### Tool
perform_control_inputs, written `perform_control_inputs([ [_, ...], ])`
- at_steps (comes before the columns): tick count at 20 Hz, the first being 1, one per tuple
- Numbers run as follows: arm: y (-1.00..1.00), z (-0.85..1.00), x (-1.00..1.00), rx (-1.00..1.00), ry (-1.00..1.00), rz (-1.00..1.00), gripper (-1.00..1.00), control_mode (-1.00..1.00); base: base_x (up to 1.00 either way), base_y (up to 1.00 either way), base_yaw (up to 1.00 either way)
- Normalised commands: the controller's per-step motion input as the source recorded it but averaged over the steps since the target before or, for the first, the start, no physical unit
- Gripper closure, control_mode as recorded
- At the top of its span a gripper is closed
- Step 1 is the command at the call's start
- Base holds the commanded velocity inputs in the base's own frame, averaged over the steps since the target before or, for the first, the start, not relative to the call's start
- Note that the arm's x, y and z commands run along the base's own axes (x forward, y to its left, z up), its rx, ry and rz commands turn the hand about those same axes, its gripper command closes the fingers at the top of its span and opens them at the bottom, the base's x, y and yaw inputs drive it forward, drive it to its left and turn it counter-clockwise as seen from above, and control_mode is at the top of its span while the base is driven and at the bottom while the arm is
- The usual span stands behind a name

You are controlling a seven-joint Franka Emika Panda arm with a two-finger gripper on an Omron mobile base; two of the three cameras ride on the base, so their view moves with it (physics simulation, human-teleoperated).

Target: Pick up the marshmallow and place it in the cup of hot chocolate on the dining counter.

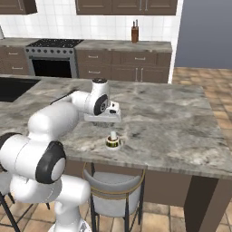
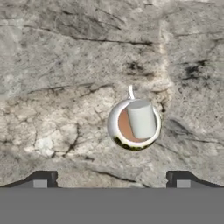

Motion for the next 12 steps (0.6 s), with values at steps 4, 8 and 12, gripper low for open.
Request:
perform_control_inputs([
  [4,0.41,0.94,-0.52,0.0,-0.22,-0.08,-1.0,-1.0,0.0,0.0,0.0],
  [8,0.03,0.95,-0.66,0.02,-0.06,-0.11,-1.0,-1.0,0.0,0.0,0.0],
  [12,-0.01,0.98,-0.55,0.04,-0.01,-0.1,-1.0,-1.0,0.0,0.0,0.0],
])
